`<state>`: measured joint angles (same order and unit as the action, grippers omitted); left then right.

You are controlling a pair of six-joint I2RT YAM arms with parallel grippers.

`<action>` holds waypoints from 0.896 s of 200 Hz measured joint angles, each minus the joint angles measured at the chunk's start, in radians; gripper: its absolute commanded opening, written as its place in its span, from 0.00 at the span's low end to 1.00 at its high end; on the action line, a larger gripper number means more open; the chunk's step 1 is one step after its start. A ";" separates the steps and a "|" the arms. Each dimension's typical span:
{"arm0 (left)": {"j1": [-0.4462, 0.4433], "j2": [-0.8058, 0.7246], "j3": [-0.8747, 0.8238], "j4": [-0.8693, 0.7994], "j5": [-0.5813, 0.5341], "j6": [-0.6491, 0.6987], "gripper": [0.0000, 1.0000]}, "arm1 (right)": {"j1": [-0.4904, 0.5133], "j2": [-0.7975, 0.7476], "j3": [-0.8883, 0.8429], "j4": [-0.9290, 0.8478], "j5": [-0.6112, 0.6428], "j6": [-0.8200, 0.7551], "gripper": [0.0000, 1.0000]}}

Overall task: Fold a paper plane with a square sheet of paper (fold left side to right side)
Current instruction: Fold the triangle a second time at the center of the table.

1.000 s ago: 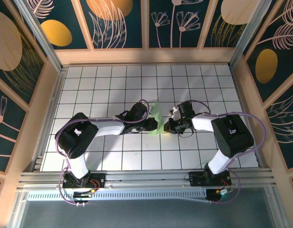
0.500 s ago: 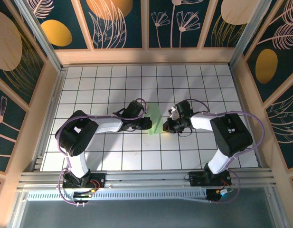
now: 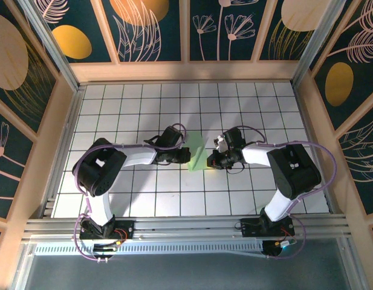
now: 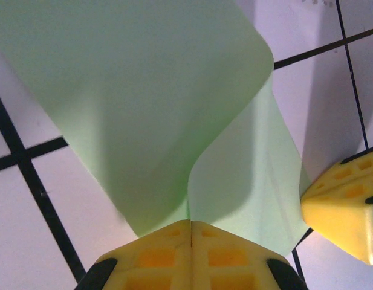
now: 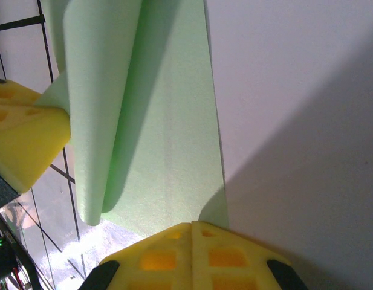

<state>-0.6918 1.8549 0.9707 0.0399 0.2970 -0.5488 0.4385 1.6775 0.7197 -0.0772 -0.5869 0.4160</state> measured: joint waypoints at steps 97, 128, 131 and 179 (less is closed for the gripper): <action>0.000 0.014 0.042 -0.055 -0.051 0.033 0.00 | 0.002 0.006 0.005 0.000 0.000 0.000 0.00; 0.000 0.015 0.042 -0.063 -0.060 0.036 0.00 | 0.002 0.006 0.005 0.000 0.000 0.000 0.00; 0.000 0.015 0.042 -0.063 -0.061 0.037 0.00 | 0.002 0.006 0.005 0.000 0.000 0.000 0.00; 0.000 0.020 0.043 -0.064 -0.071 0.041 0.00 | 0.002 0.006 0.005 0.000 -0.001 0.000 0.00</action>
<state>-0.6918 1.8751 1.0142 -0.0238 0.2260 -0.5079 0.4404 1.6836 0.7250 -0.0772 -0.5877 0.4156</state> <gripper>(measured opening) 0.048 0.051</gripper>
